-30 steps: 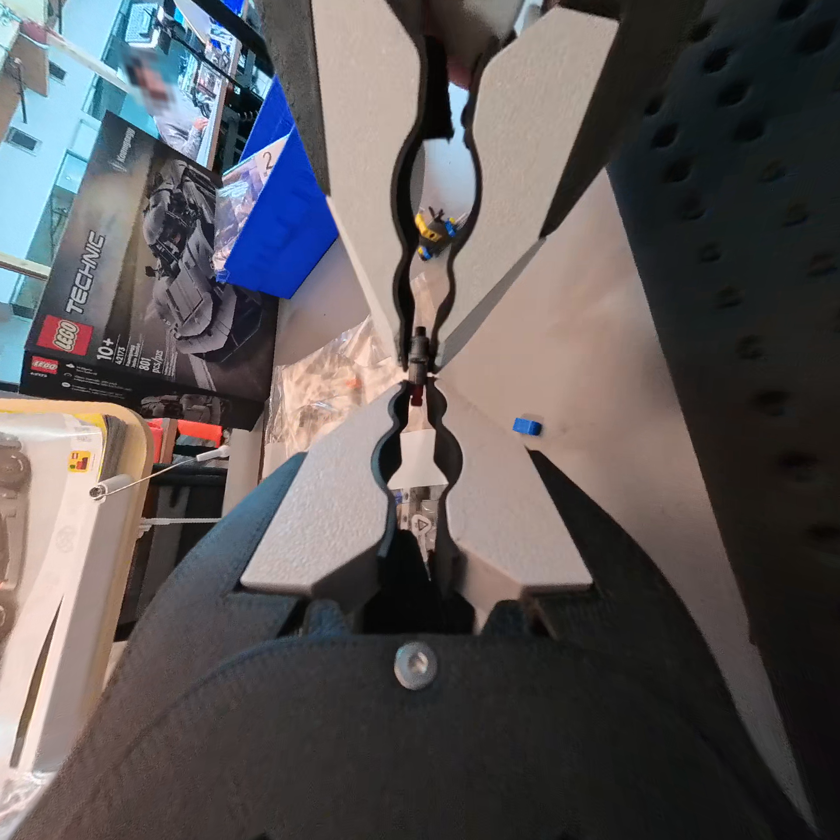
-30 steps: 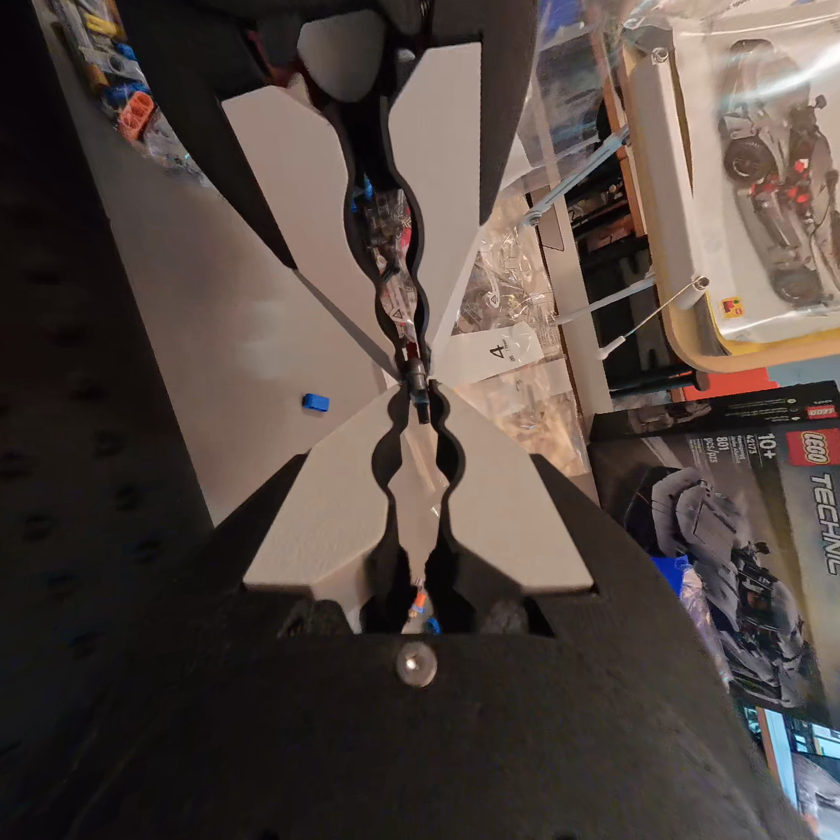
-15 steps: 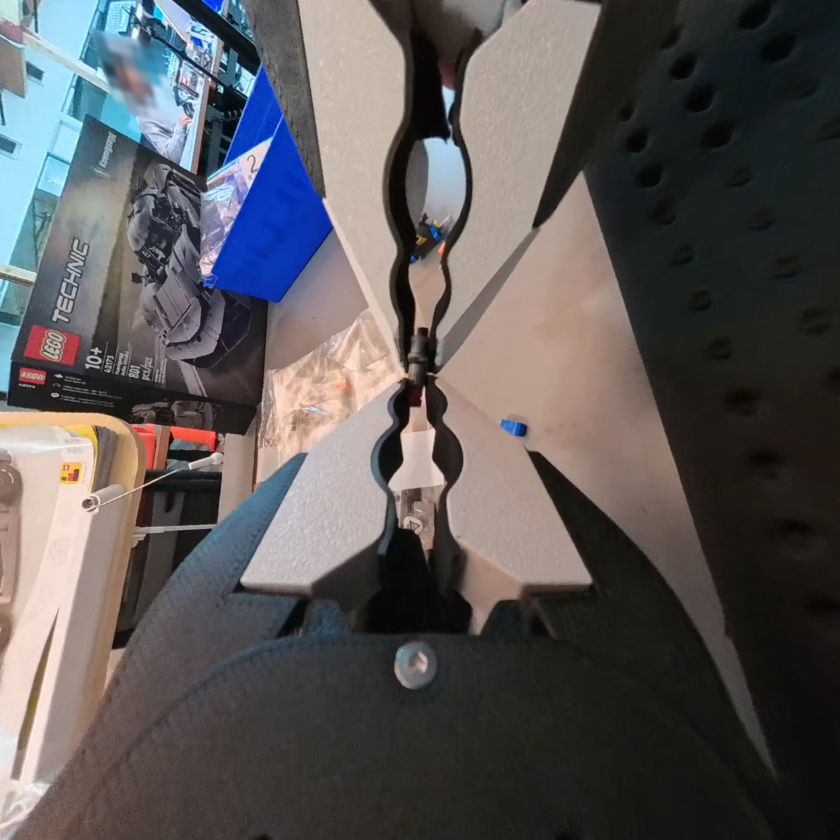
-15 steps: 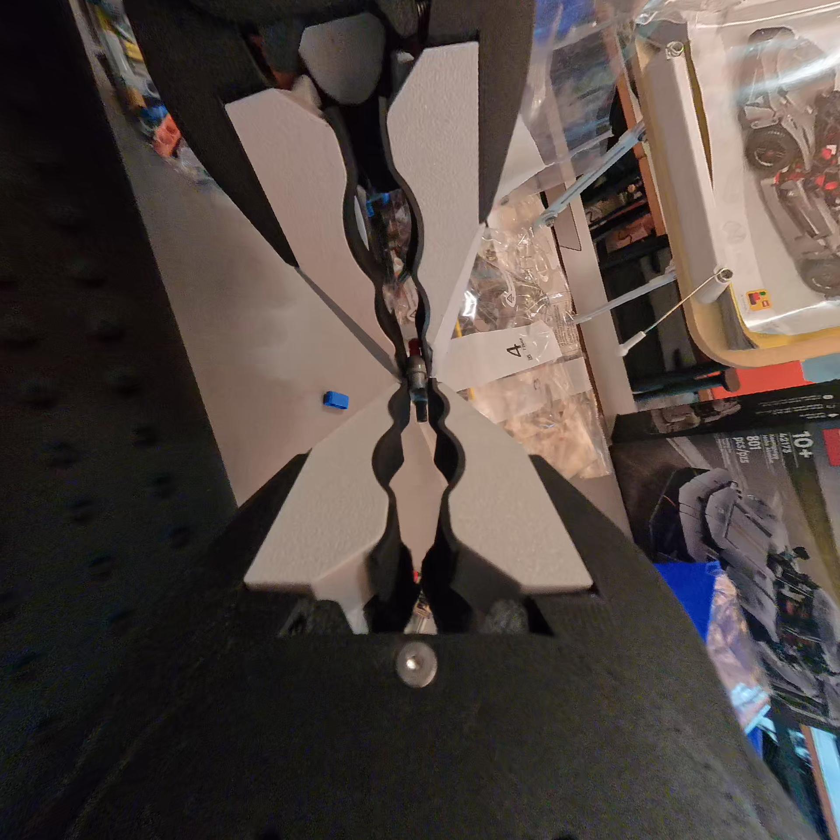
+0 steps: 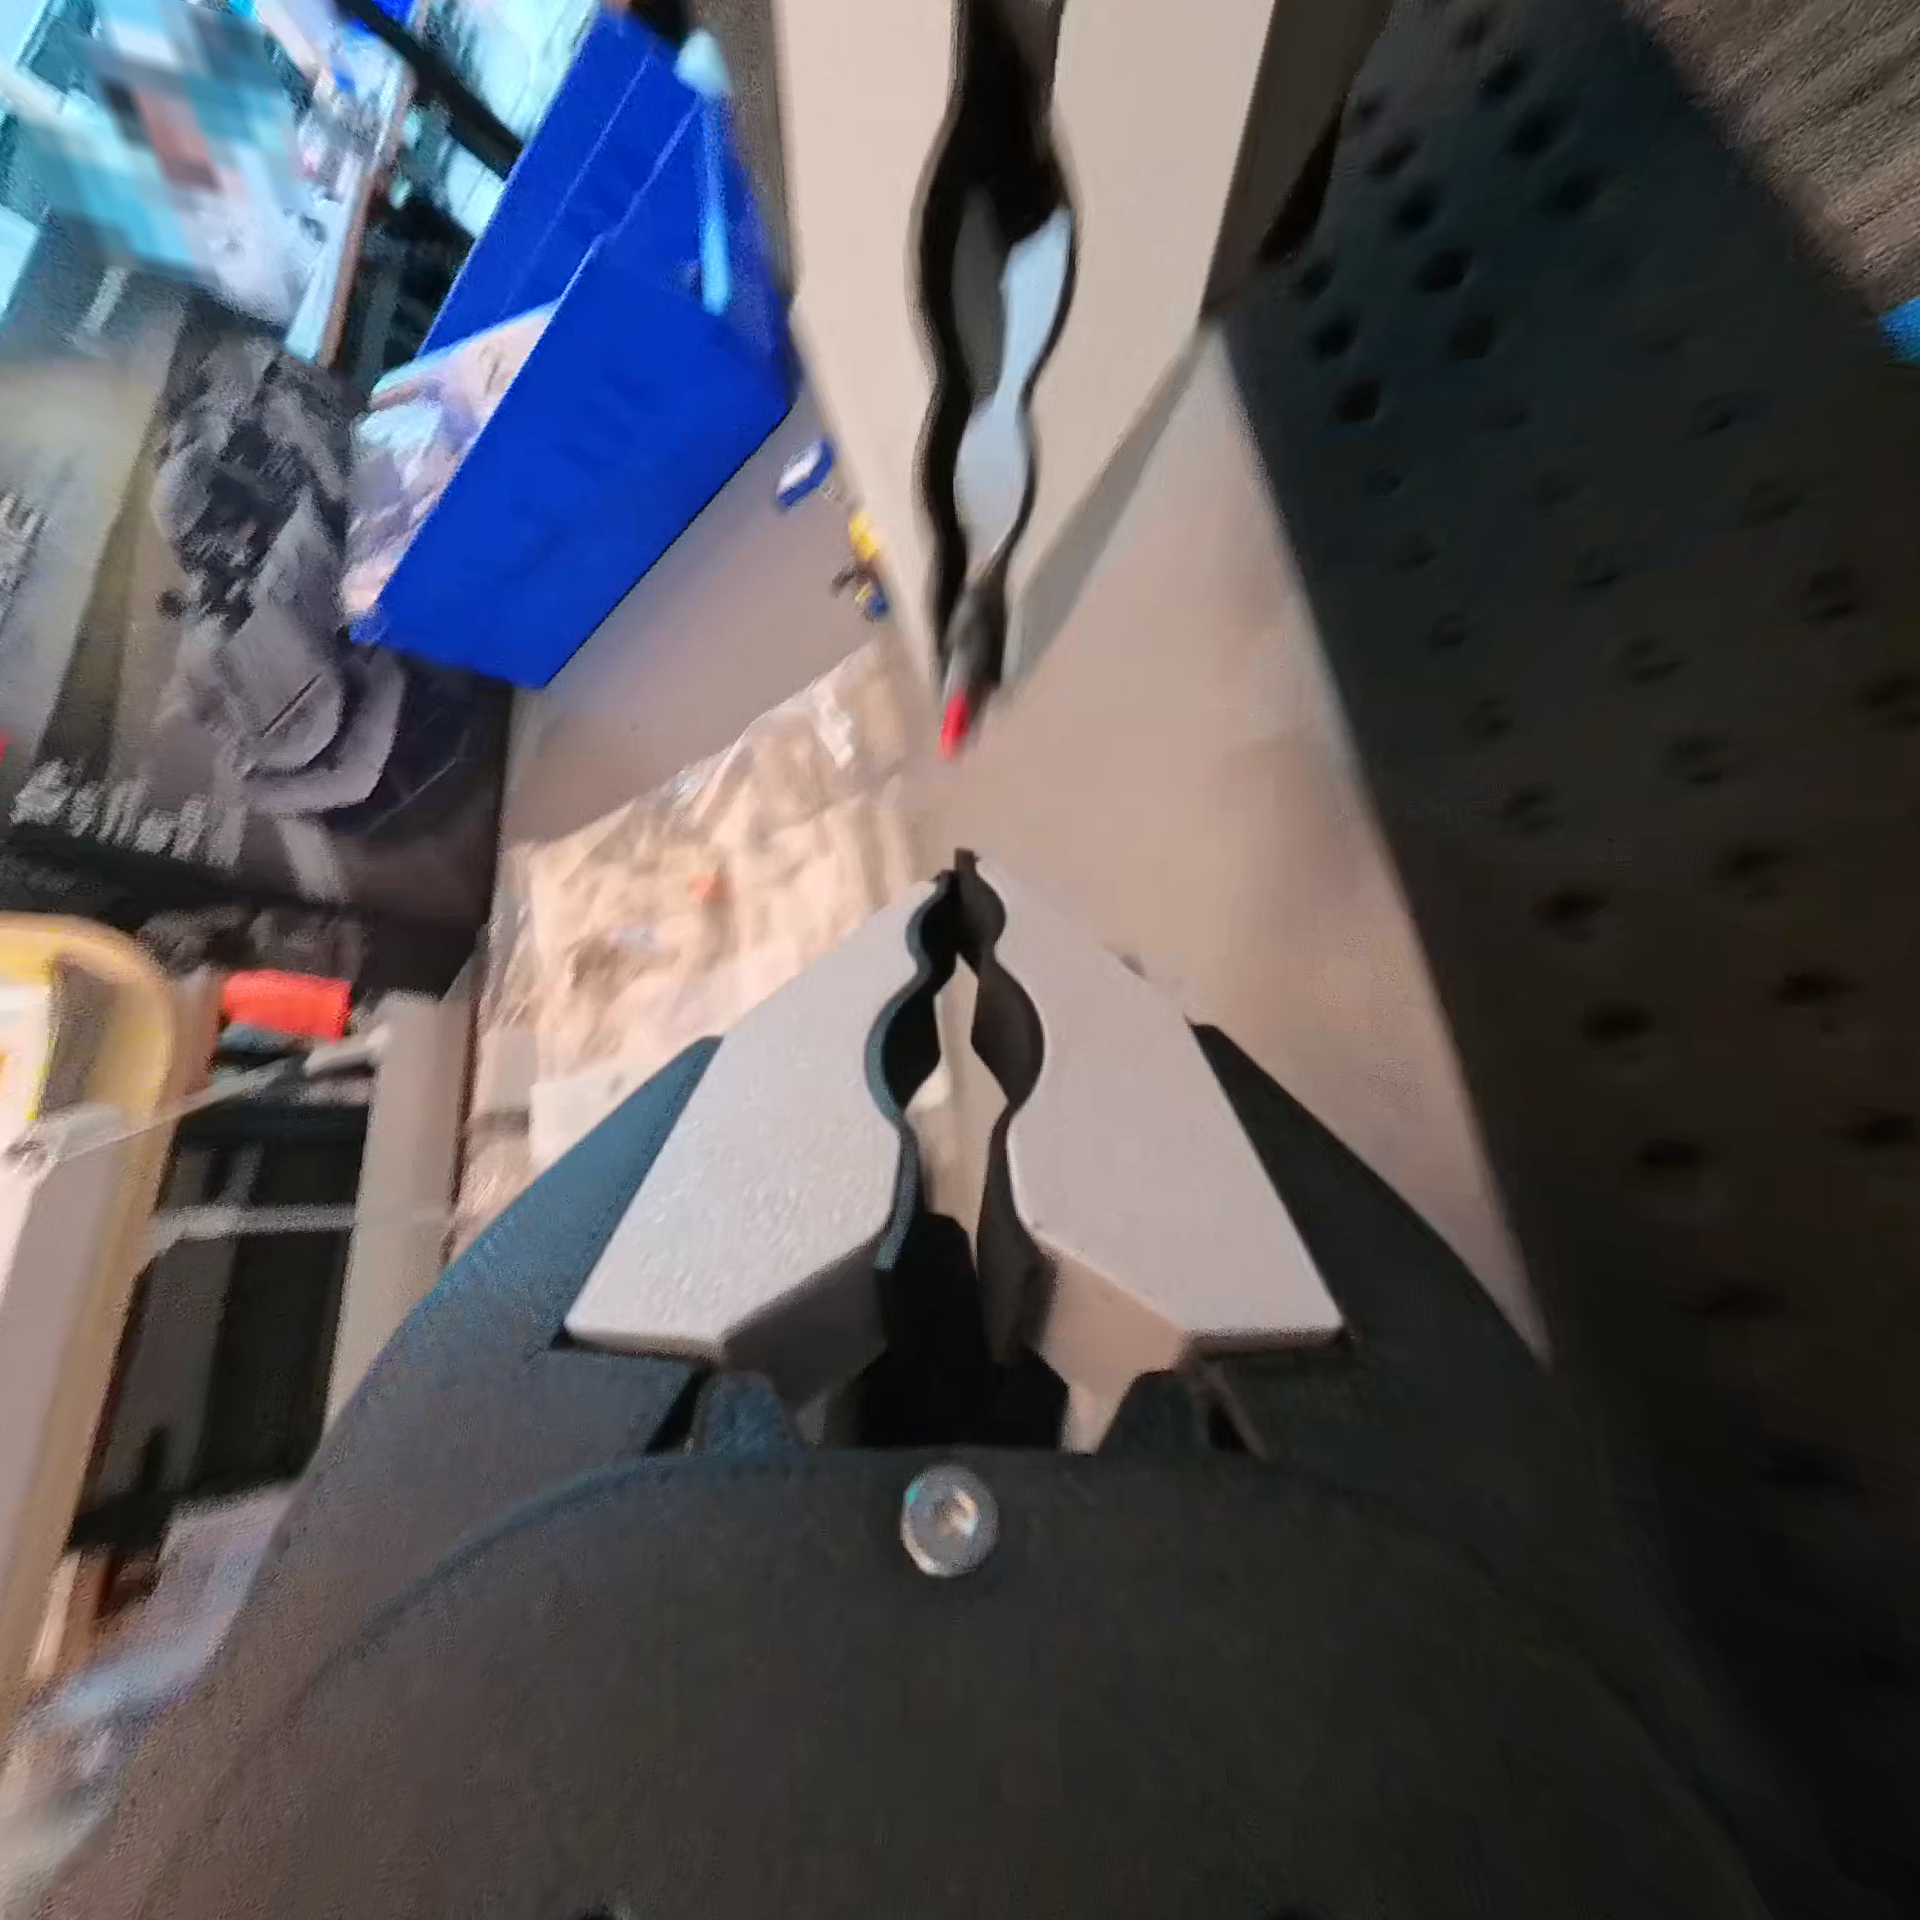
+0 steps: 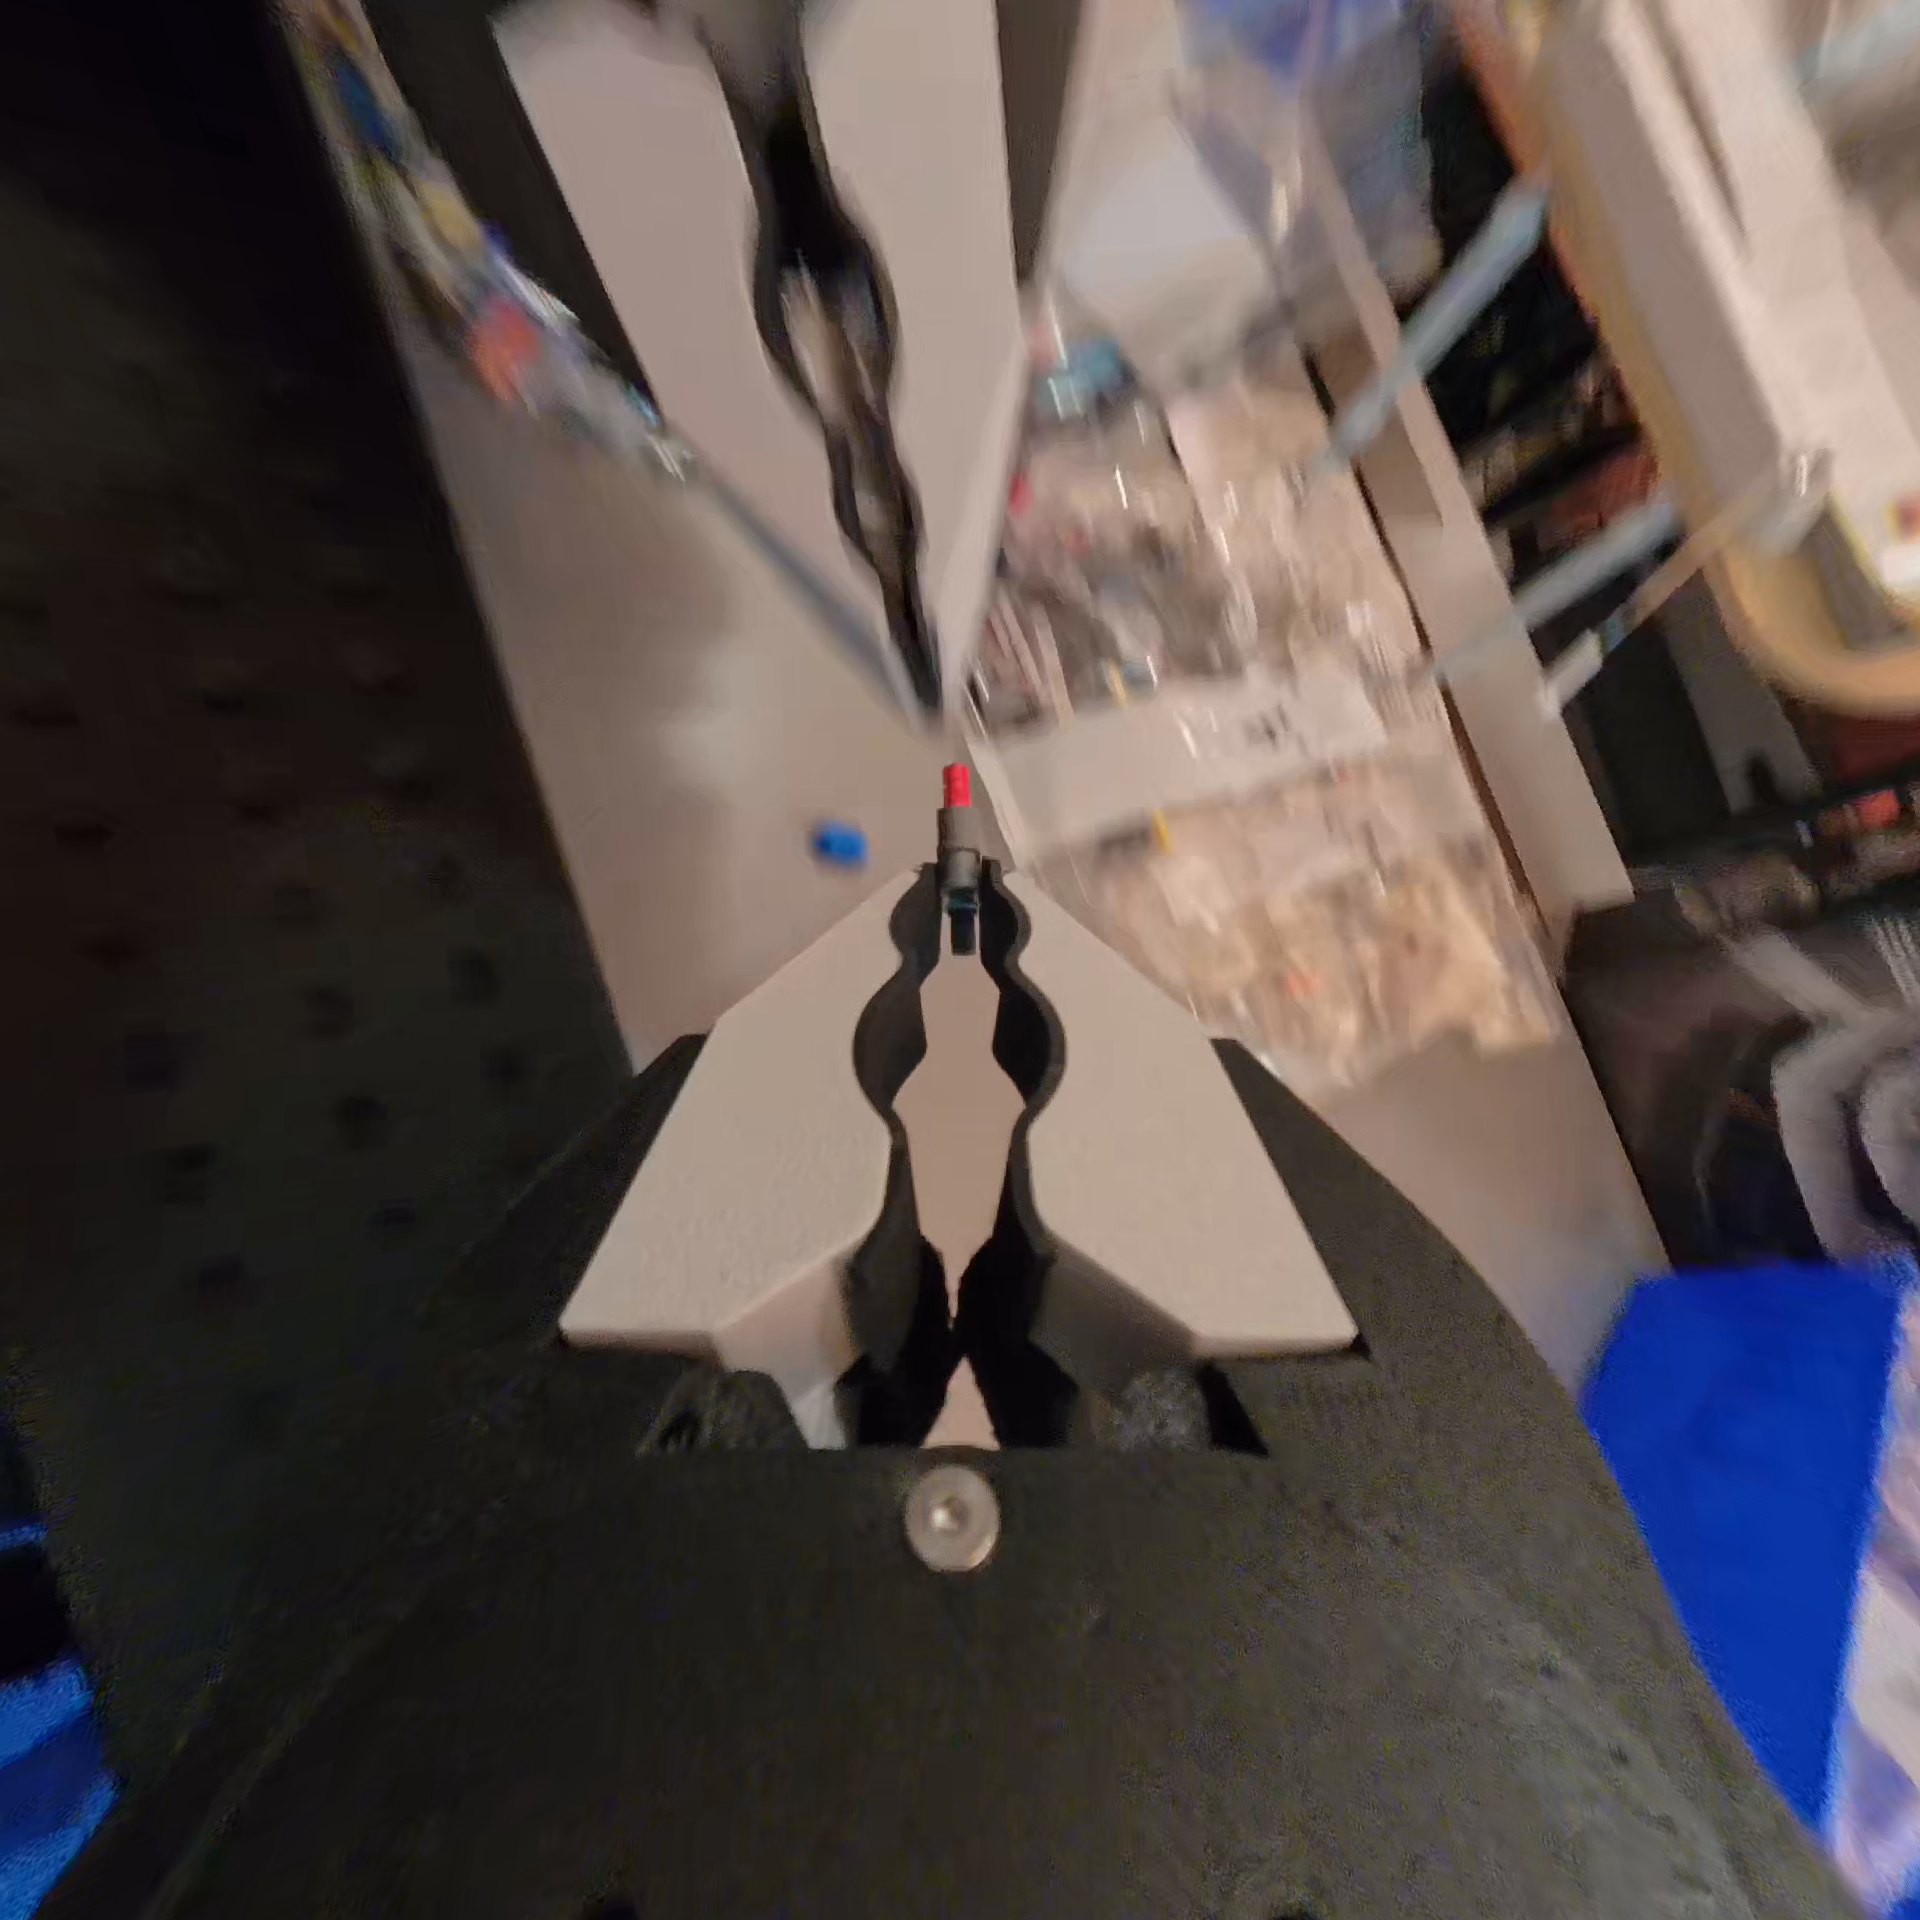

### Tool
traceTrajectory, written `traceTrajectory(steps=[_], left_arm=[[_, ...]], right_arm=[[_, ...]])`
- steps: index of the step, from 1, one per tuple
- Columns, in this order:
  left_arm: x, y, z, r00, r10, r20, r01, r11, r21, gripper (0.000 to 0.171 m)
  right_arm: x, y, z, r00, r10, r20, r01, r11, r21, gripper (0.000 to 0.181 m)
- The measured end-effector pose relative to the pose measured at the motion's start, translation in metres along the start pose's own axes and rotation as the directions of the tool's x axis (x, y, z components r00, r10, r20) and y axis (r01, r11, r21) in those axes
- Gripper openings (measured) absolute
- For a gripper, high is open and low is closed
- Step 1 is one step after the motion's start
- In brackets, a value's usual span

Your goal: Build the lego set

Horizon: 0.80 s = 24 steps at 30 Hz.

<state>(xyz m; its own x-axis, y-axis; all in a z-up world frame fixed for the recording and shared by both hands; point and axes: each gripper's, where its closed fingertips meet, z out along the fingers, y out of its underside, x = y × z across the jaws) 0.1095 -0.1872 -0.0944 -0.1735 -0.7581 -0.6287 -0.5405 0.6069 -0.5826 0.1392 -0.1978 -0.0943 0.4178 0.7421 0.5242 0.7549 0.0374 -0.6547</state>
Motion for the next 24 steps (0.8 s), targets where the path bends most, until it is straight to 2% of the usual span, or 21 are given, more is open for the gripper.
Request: traceTrajectory(steps=[1,2,3,5,7,10,15,17,21,24], left_arm=[[-0.009,0.006,-0.007,0.998,-0.058,0.014,0.057,0.998,0.023,0.000],[-0.013,-0.005,-0.015,0.990,-0.140,-0.022,0.142,0.983,0.119,0.000],[-0.015,-0.013,-0.014,0.991,-0.132,-0.017,0.133,0.981,0.140,0.000],[-0.001,-0.020,0.003,0.998,-0.054,-0.044,0.058,0.994,0.090,0.000],[0.003,-0.018,0.009,0.998,-0.039,-0.040,0.042,0.996,0.078,0.000],[0.000,-0.015,0.005,0.993,-0.100,-0.055,0.106,0.987,0.119,0.001],[0.004,0.004,0.017,0.990,-0.116,-0.085,0.119,0.992,0.033,0.000],[0.007,0.005,0.019,0.984,-0.141,-0.109,0.146,0.989,0.036,0.004],[0.007,-0.005,0.020,0.986,-0.134,-0.102,0.141,0.987,0.070,0.015],[0.014,-0.002,0.023,0.985,-0.117,-0.123,0.125,0.991,0.056,0.008]], right_arm=[[0.008,0.012,-0.006,0.999,0.037,-0.010,-0.037,0.999,0.002,0.005],[0.008,0.006,-0.015,0.992,0.116,0.049,-0.120,0.988,0.095,0.005],[0.007,-0.008,-0.021,0.986,0.145,0.080,-0.157,0.974,0.166,0.005],[0.004,-0.022,-0.014,0.997,0.063,0.042,-0.068,0.988,0.137,0.005],[0.002,-0.023,-0.004,0.996,0.059,0.063,-0.066,0.991,0.117,0.005],[0.001,-0.022,0.002,0.992,0.089,0.091,-0.101,0.986,0.135,0.005],[-0.004,-0.010,0.012,0.977,0.143,0.156,-0.161,0.981,0.104,0.005],[-0.003,-0.002,0.015,0.971,0.173,0.164,-0.190,0.977,0.095,0.005],[-0.009,-0.004,0.019,0.976,0.136,0.171,-0.154,0.984,0.093,0.005],[-0.011,-0.003,0.021,0.985,0.091,0.150,-0.100,0.993,0.055,0.005]])
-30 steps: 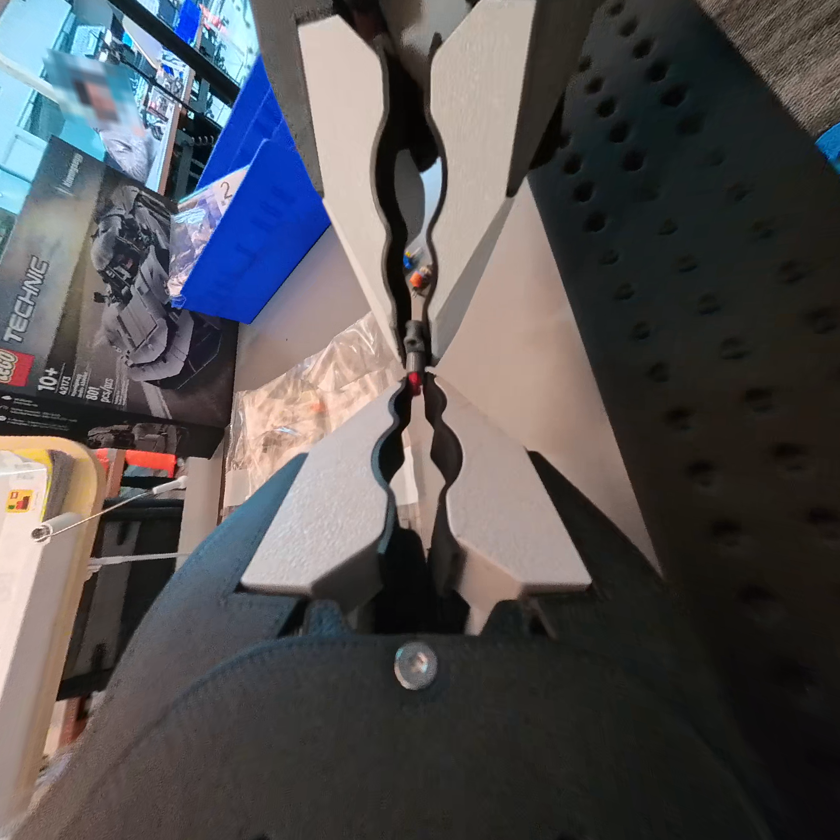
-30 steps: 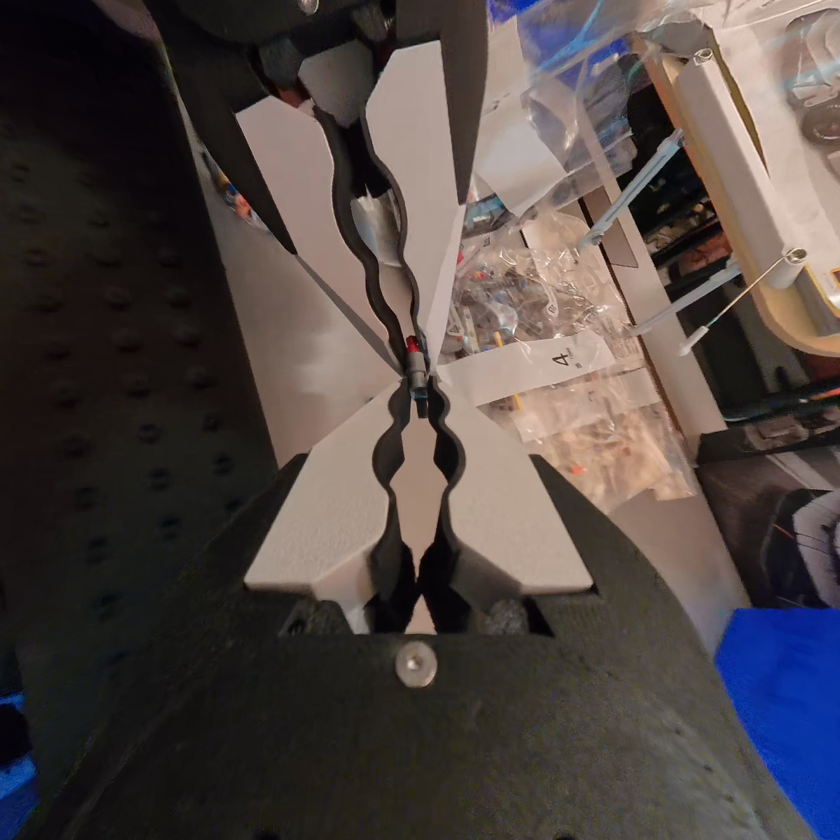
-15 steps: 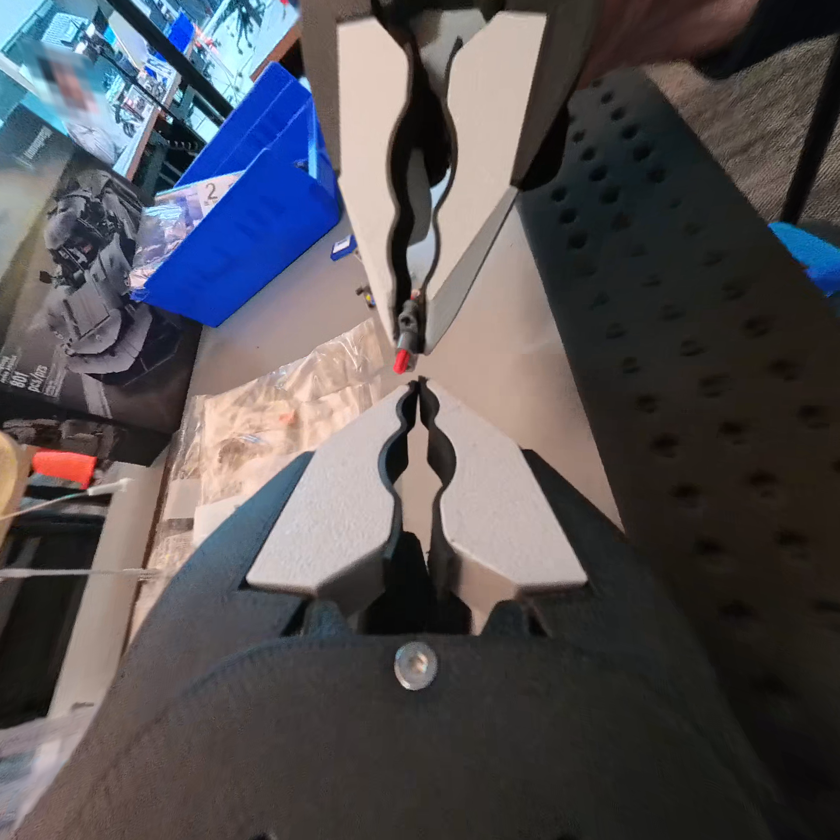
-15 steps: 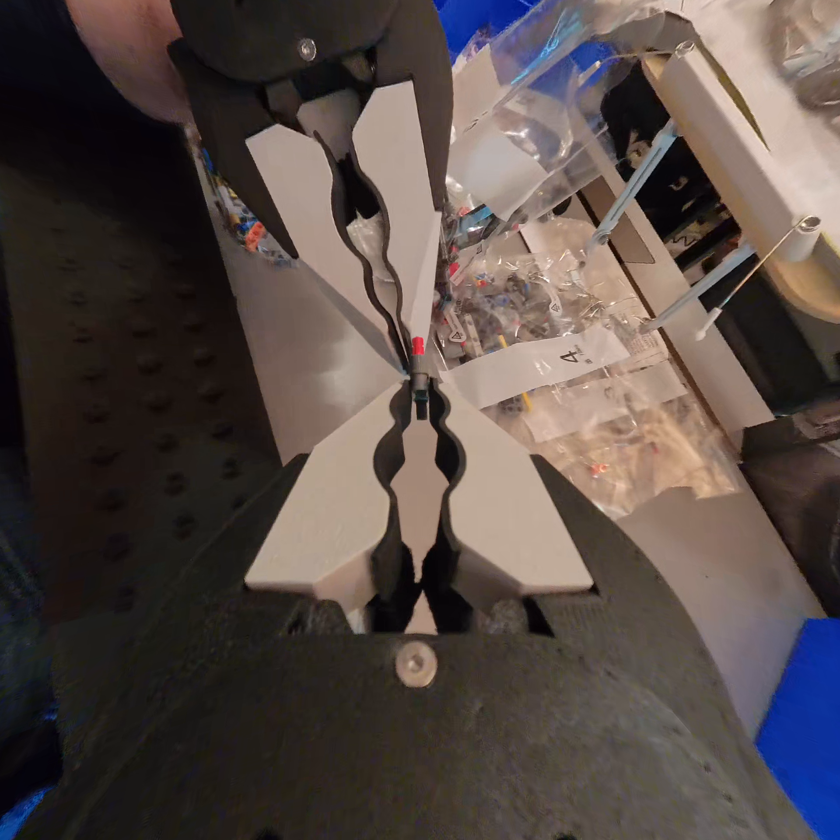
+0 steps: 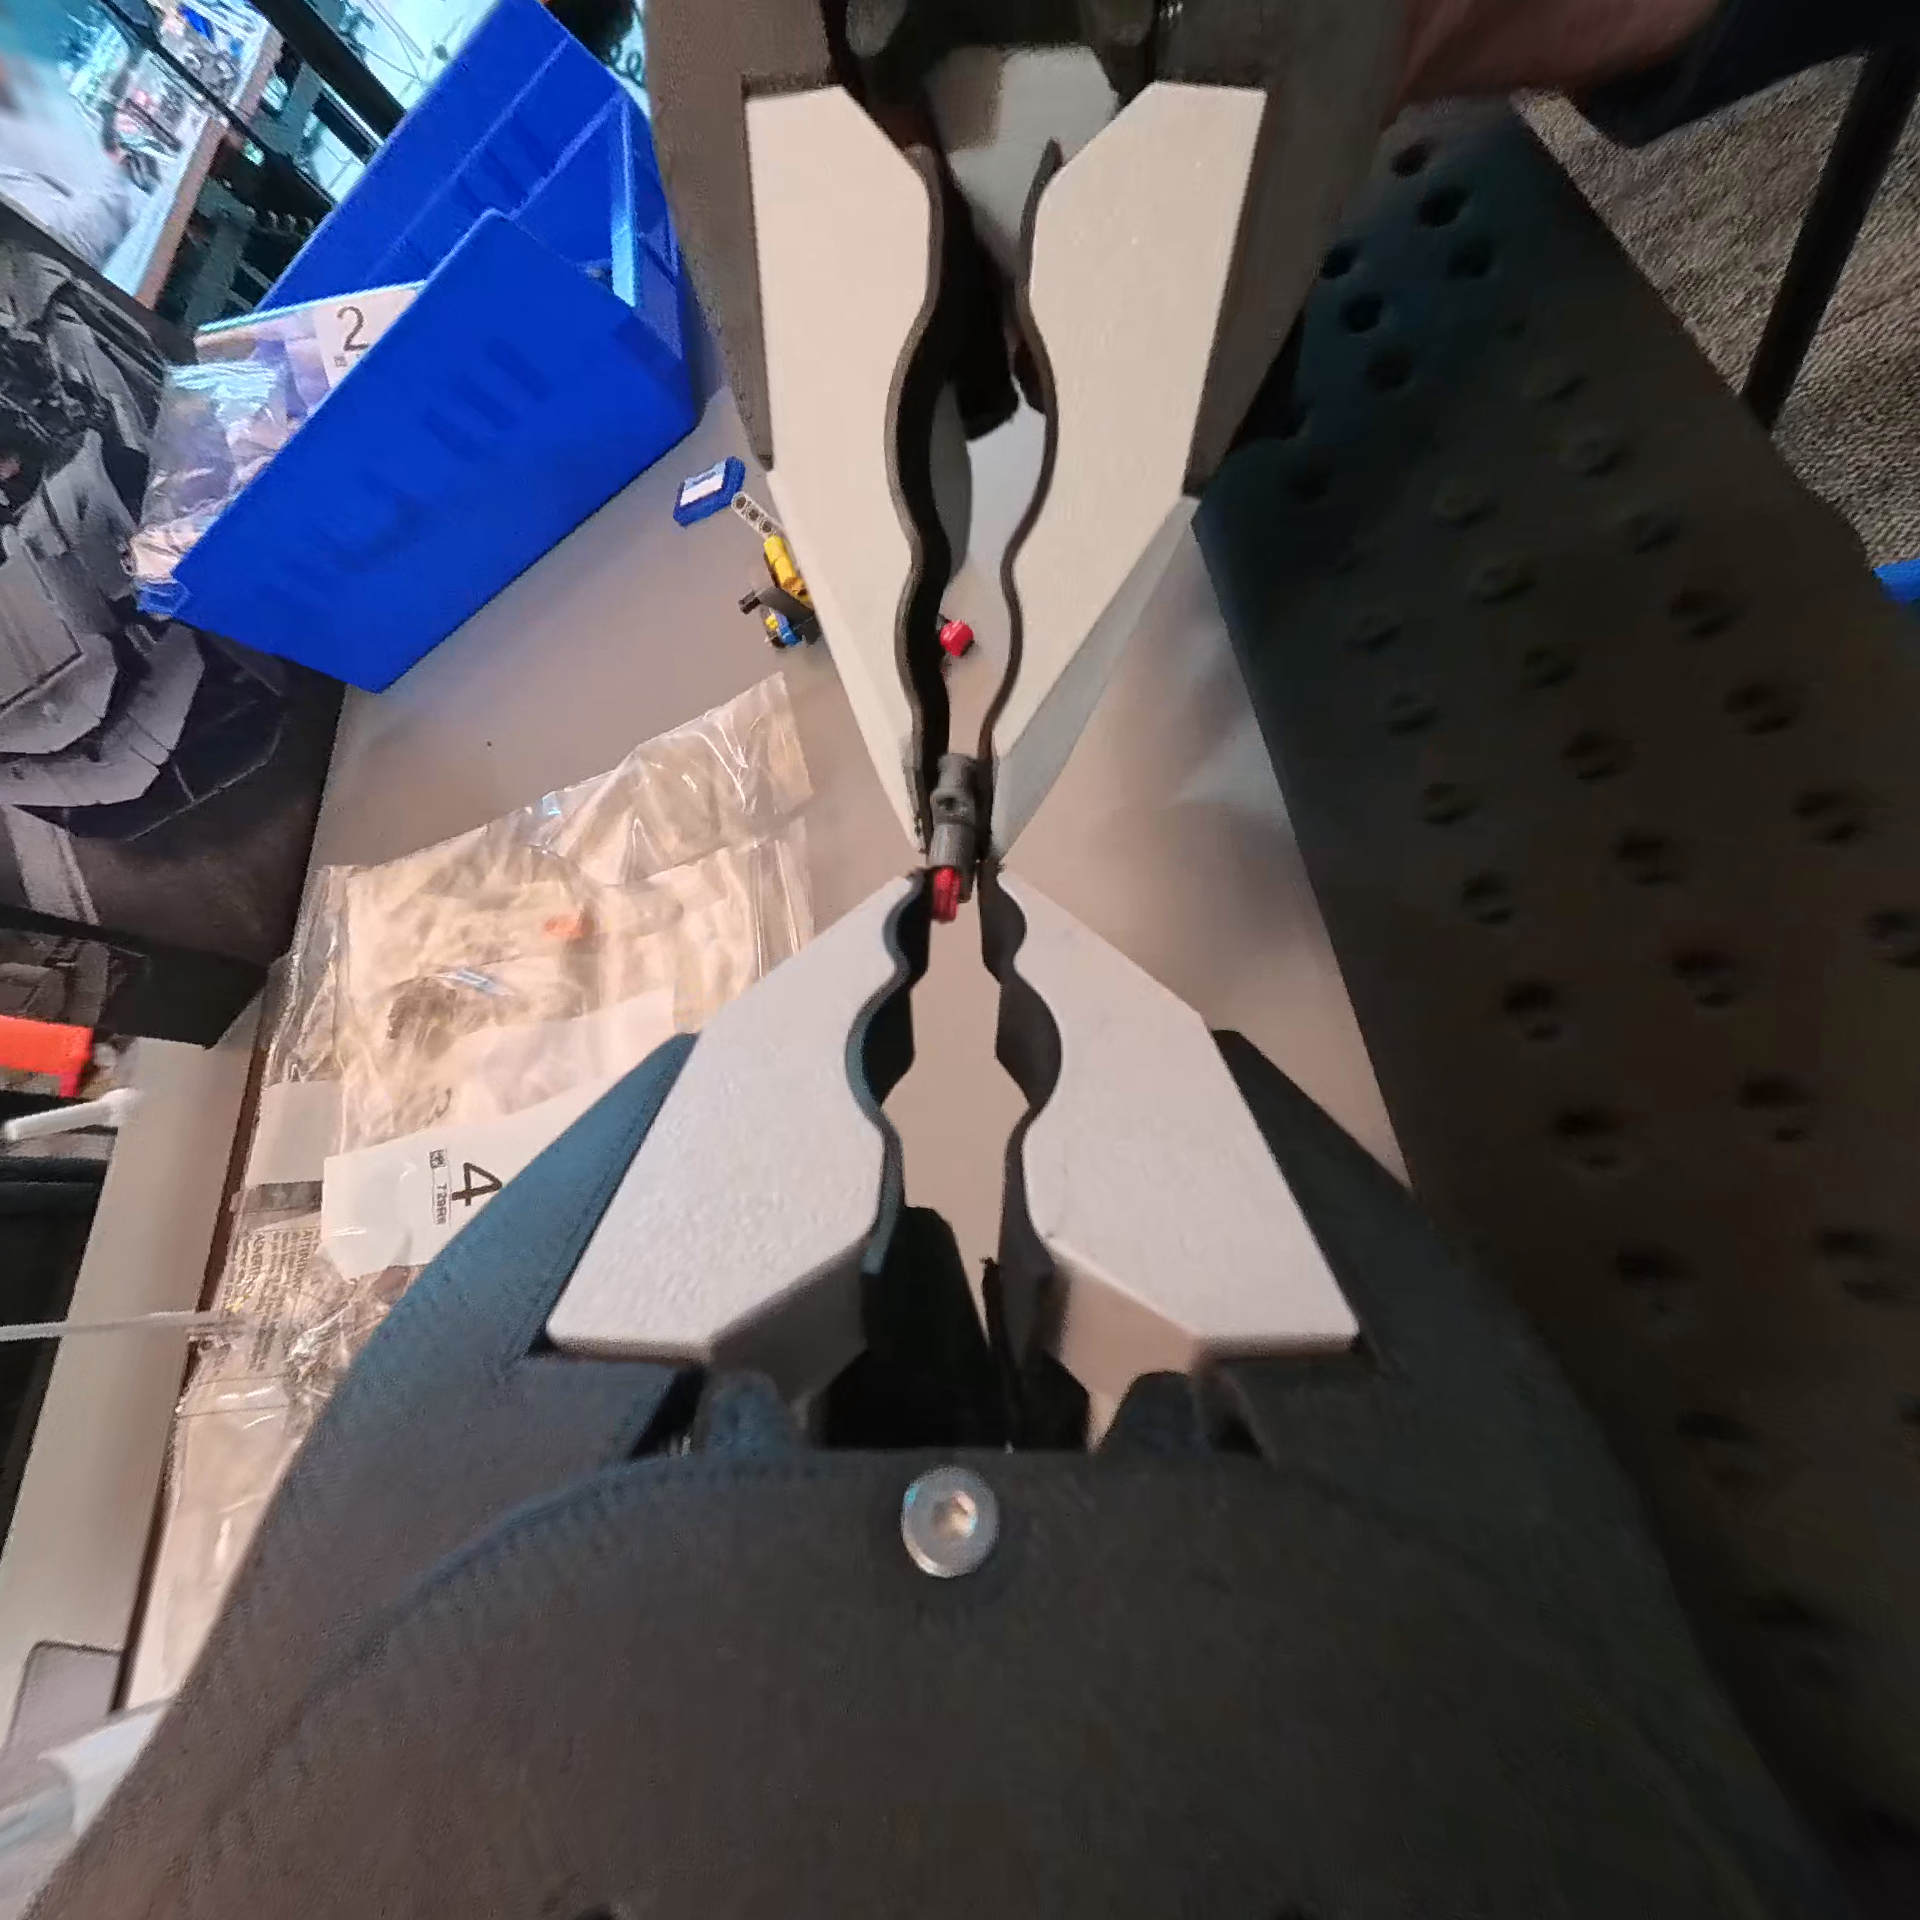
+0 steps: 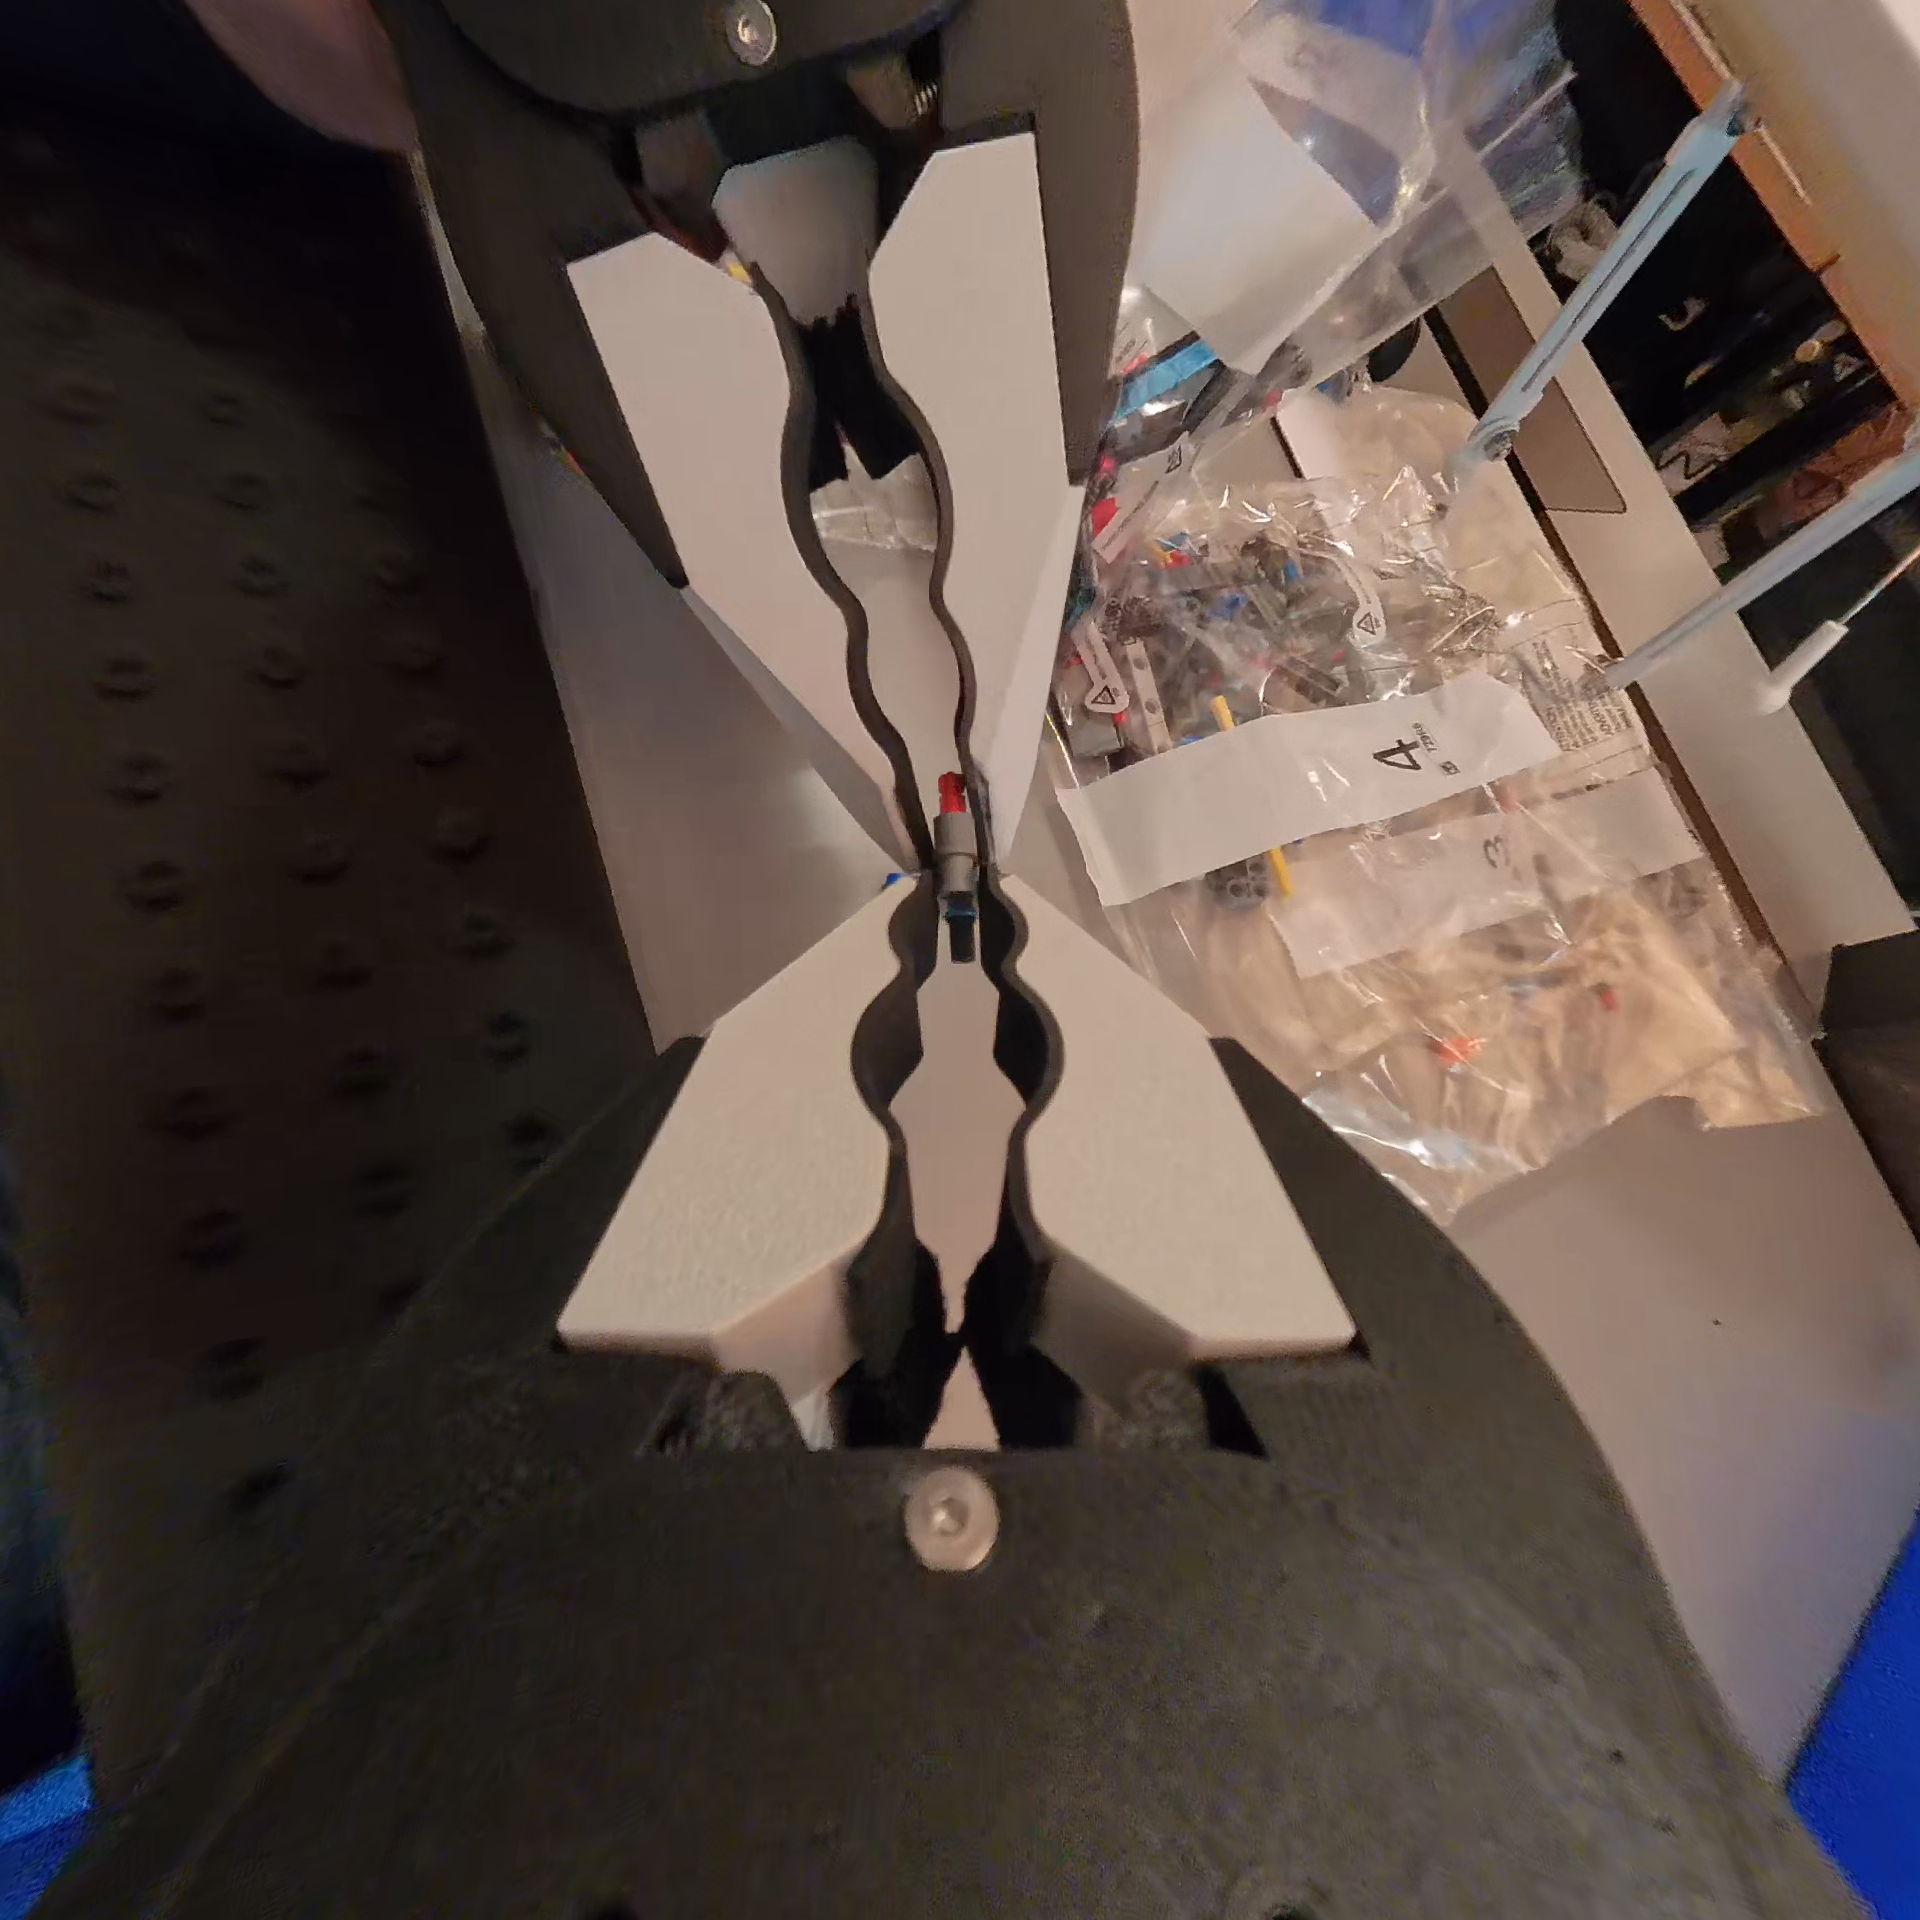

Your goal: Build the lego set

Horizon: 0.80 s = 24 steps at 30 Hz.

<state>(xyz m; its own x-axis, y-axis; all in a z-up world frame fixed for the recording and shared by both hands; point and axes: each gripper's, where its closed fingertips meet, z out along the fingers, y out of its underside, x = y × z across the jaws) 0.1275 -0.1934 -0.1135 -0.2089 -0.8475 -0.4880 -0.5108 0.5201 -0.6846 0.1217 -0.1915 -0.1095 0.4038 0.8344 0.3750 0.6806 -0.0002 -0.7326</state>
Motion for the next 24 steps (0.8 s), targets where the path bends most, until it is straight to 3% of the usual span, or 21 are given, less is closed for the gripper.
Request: traceTrajectory(steps=[6,16,24], left_arm=[[-0.001,-0.002,-0.001,1.000,-0.005,0.006,0.005,1.000,0.001,0.007],[0.000,0.011,0.006,0.988,0.142,0.068,-0.129,0.978,-0.165,0.007],[0.001,0.009,0.003,0.984,0.153,0.088,-0.136,0.975,-0.174,0.007]], right_arm=[[0.001,0.000,-0.001,0.993,-0.105,-0.049,0.101,0.991,-0.090,0.005],[0.002,0.012,0.011,0.951,-0.271,-0.150,0.207,0.916,-0.344,0.005],[0.001,0.009,0.007,0.961,-0.223,-0.162,0.175,0.949,-0.263,0.005]])
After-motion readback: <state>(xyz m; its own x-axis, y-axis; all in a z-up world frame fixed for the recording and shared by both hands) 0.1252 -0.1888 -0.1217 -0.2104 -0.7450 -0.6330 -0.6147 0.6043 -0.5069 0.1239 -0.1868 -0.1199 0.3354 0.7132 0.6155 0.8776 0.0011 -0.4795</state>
